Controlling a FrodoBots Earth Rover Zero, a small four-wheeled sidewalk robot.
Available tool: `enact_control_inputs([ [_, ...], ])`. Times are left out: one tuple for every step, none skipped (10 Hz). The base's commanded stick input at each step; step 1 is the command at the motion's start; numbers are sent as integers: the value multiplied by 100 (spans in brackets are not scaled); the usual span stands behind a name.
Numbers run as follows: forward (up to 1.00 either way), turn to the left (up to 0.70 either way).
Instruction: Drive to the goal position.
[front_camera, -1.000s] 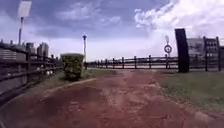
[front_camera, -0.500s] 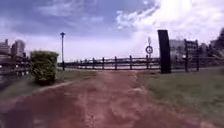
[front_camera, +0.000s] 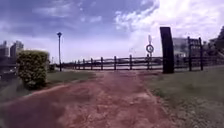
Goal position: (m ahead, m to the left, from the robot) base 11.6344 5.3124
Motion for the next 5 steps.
enact_control_inputs([
  [100, 8],
  [100, 17],
  [100, 25],
  [100, 1],
  [100, 0],
])
